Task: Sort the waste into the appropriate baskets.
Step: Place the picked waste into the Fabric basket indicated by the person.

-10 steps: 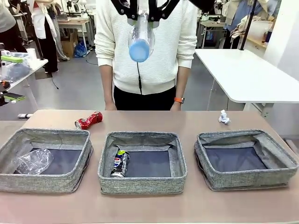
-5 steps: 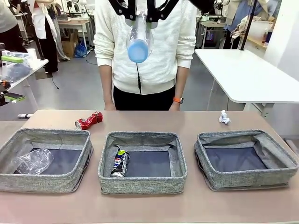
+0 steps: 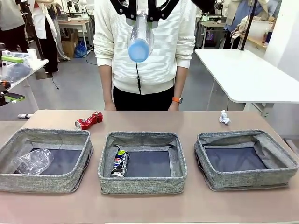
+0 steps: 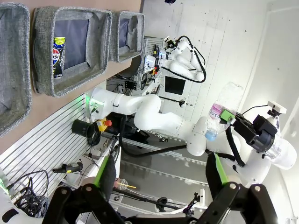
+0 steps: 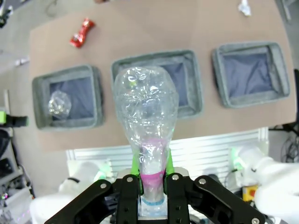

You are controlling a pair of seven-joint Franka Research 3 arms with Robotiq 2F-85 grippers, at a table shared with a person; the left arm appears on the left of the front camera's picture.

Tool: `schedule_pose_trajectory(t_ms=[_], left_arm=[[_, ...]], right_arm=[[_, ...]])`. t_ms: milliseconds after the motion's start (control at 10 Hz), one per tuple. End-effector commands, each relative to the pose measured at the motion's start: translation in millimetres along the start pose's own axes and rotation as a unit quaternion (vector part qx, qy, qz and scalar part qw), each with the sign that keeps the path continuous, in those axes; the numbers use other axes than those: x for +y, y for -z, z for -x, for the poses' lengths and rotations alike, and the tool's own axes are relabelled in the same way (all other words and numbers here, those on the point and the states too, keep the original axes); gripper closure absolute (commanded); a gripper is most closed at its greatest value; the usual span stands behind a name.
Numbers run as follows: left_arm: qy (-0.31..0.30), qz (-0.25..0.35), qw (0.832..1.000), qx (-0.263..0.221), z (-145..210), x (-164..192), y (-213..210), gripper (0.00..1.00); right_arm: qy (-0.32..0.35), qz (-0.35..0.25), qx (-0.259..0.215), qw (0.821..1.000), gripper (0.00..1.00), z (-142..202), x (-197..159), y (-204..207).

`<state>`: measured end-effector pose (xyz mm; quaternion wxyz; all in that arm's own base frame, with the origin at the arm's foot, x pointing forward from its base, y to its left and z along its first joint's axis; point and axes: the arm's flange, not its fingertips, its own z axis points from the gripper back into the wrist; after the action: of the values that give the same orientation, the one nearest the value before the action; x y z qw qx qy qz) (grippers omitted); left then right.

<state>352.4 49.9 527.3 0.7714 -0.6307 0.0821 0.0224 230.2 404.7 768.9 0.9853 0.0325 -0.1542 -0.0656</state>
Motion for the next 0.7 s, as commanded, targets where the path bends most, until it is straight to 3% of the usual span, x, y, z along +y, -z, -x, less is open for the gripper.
schedule_pose_trajectory(t_ms=[0, 600], left_arm=[[0.01, 0.009, 1.0, 0.002, 0.3, -1.9, -1.0, 0.0], [0.01, 0.009, 1.0, 0.002, 0.3, -1.9, -1.0, 0.0]], right_arm=[[0.011, -0.003, -0.001, 1.0, 0.8, 1.3, -0.4, -1.4], [0.011, -0.003, -0.001, 1.0, 0.8, 1.3, -0.4, -1.4]])
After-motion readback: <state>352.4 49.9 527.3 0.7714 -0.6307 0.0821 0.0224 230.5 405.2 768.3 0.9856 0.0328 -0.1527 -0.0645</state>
